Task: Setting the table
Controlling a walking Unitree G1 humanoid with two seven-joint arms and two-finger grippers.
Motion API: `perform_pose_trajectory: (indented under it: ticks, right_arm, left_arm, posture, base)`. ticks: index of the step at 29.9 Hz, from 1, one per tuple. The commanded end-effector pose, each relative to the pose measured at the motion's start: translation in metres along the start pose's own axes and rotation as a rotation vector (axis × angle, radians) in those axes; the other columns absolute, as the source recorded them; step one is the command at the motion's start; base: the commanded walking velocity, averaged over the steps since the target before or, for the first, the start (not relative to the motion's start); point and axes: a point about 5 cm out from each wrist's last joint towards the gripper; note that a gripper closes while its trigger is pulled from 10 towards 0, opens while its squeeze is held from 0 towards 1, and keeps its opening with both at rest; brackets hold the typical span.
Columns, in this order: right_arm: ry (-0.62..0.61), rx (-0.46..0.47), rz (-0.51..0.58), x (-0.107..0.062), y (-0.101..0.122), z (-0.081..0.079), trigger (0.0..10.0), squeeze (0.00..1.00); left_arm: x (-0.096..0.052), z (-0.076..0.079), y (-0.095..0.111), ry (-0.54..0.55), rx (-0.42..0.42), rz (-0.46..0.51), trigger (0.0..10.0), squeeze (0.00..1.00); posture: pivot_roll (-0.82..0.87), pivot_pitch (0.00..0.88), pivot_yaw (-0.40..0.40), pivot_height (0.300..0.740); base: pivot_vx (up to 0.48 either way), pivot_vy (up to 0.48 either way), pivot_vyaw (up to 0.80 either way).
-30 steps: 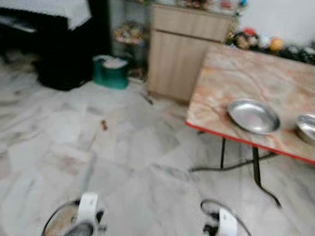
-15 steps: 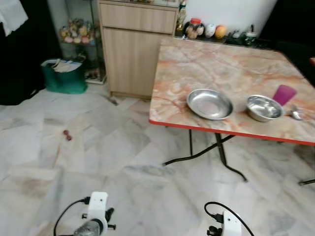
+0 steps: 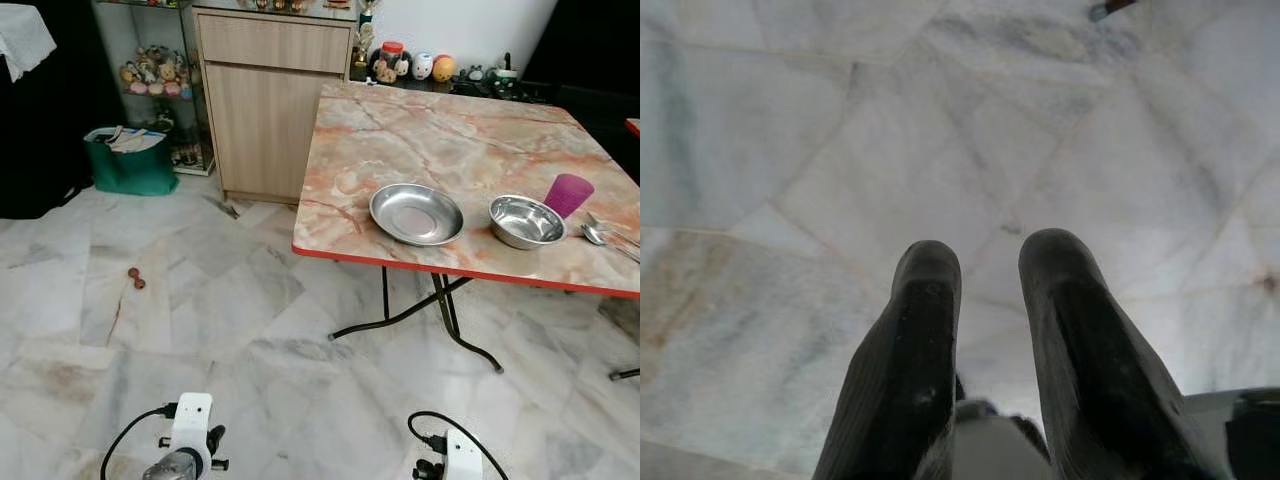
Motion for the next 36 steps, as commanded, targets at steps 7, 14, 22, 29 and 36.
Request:
perform_pose_trajectory:
  ticks: [7,14,22,29,36]
  right_arm:
    - [-0.006,0.008,0.002,-0.0003,-0.0009,0.0005,10.0,0.0]
    - [-0.015,0.011,0.013,-0.0004,0.0028,0.0056,10.0,0.0]
    - [-0.019,0.025,0.034,-0.0002,0.0054,0.0057,10.0,0.0]
    - [-0.017,0.025,0.021,0.0002,0.005,0.0046,10.0,0.0]
    - [-0.02,0.014,0.019,-0.0004,0.0047,0.0077,10.0,0.0]
  left_arm:
    - [-0.0009,0.0,-0.0024,-0.005,0.005,0.0,10.0,0.0]
    - [-0.0006,-0.0005,-0.0002,-0.013,0.019,0.009,10.0,0.0]
    - [-0.0001,-0.0012,0.0021,-0.018,0.027,0.017,10.0,0.0]
    - [-0.0004,0.0001,0.0001,-0.016,0.015,0.011,10.0,0.0]
    - [-0.0003,0.001,0.0016,-0.014,0.008,0.026,10.0,0.0]
  posture:
    - [0.11,0.0,-0.095,0.727]
    - [0.11,0.0,-0.092,0.727]
    - [0.11,0.0,-0.093,0.727]
    - [0.1,0.0,-0.096,0.727]
    - [0.1,0.0,-0.103,0.727]
  base:
    - [0.0,-0.412,0.0]
    - [0.0,-0.41,0.0]
    - [0.0,-0.091,0.0]
    - [0.0,0.0,-0.37]
    - [0.0,0.0,-0.63]
Point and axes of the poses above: a point about 5 cm out from each wrist's last joint towards the gripper, its own x axis pointing out of the wrist towards the gripper, its own y axis along the axis of the wrist's last joint, z = x × y, and after that the axes turned 5 degrees about x, right-handed
